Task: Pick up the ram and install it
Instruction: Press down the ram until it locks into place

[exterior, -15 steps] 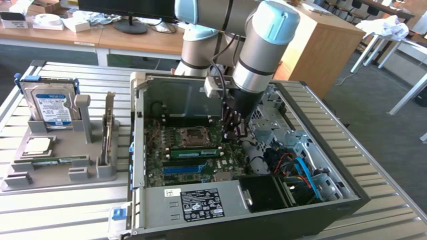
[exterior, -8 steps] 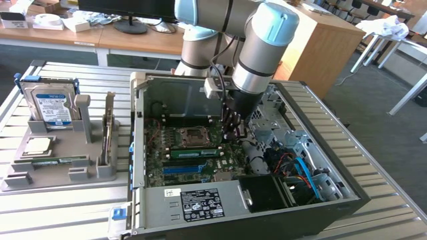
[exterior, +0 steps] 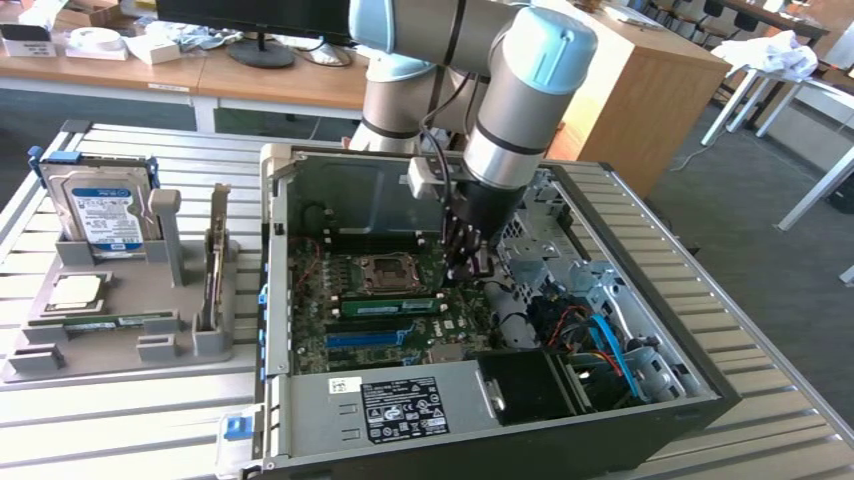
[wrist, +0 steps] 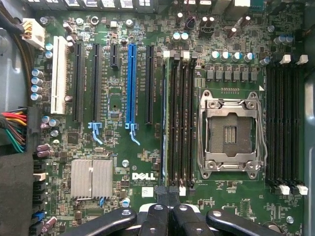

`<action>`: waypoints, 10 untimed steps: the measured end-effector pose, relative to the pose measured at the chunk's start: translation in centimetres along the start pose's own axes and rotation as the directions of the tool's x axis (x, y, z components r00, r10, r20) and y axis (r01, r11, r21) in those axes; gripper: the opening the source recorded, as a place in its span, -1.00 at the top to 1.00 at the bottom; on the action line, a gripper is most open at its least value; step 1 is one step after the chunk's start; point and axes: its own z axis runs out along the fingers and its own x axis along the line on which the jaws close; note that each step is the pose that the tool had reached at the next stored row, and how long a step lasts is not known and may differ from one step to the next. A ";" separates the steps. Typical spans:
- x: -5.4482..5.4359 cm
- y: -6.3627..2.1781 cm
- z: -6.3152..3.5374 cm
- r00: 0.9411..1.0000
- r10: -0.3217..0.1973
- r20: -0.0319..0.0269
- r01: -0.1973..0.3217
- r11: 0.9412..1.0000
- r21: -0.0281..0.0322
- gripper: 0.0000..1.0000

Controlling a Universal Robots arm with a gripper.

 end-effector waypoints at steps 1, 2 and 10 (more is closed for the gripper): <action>0.0 0.00 0.00 1.000 0.000 0.000 0.000 1.000 0.000 0.80; 0.0 0.00 0.01 1.000 0.000 0.000 0.000 1.000 0.000 0.80; 0.0 -0.01 0.14 1.000 0.000 0.000 0.000 1.000 0.000 0.80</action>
